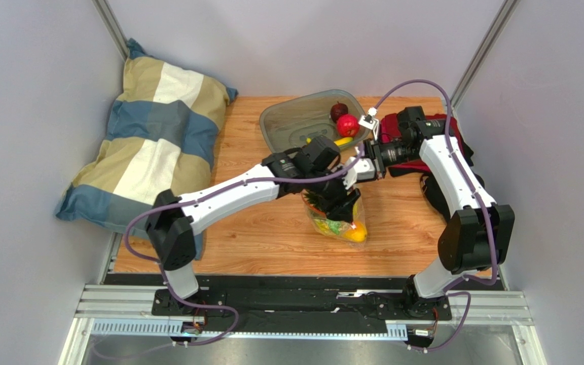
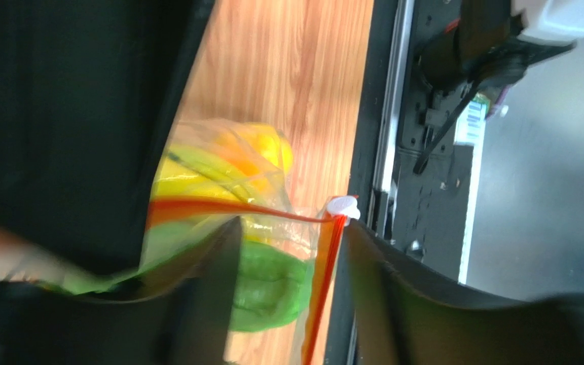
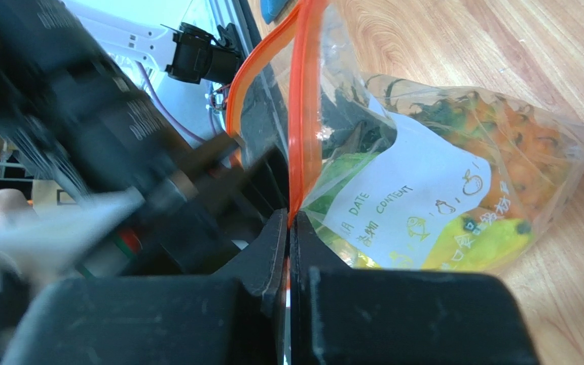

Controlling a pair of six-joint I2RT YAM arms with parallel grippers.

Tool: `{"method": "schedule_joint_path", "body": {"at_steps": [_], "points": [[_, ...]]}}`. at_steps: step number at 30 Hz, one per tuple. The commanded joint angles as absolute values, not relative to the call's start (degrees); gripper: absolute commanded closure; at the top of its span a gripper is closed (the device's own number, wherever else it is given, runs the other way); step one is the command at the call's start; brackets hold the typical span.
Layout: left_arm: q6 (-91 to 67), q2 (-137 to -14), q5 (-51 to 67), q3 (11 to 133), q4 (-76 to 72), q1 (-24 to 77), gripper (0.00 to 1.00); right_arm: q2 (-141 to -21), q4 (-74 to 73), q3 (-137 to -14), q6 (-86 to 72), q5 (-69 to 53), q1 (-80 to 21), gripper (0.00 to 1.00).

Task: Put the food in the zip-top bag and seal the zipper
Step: Place the fake vegetable in the zipper food storage bag, then pick up the fake fruit from the bin.

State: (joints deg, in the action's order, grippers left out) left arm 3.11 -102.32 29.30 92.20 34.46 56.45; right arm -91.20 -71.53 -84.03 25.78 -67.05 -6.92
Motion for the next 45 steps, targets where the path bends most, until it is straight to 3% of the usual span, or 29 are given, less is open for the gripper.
{"method": "schedule_joint_path", "body": {"at_steps": [1, 3, 7, 10, 14, 17, 21, 32, 45], "points": [[2.3, -87.6, 37.0, 87.5, 24.5, 53.4, 0.28, -91.4, -71.1, -83.5, 29.4, -67.1, -6.2, 1.0], [2.8, -83.0, 36.9, 87.2, 23.6, 51.4, 0.22, -92.0, -71.2, -83.6, 30.2, -67.1, -5.6, 1.0], [-3.1, -81.2, 37.5, 90.1, 22.2, 42.4, 0.19, -92.9, -71.5, -83.8, 31.1, -67.8, -2.6, 1.0], [-2.3, -84.7, 29.5, 93.7, 23.1, 36.9, 0.15, -92.6, -71.5, -82.6, 32.1, -67.5, -1.1, 1.0], [-2.8, -100.1, 21.6, 104.5, 29.3, 31.7, 0.14, -91.7, -71.9, -80.3, 33.0, -67.2, -0.4, 1.0], [-4.5, -113.6, 19.1, 122.2, 38.2, 29.1, 0.13, -91.0, -72.2, -79.4, 33.4, -67.2, 2.7, 1.0], [-5.9, -125.9, 16.8, 134.8, 44.1, 28.2, 0.11, -90.5, -72.6, -79.0, 33.5, -67.3, 4.3, 1.0], [-2.9, -138.4, 18.3, 134.2, 42.4, 28.2, 0.17, -90.9, -72.8, -77.9, 33.7, -67.9, 4.8, 1.0], [-1.0, -143.9, 17.7, 134.6, 42.8, 28.3, 0.19, -92.9, -73.0, -80.3, 32.6, -69.0, 4.8, 1.0]]}}
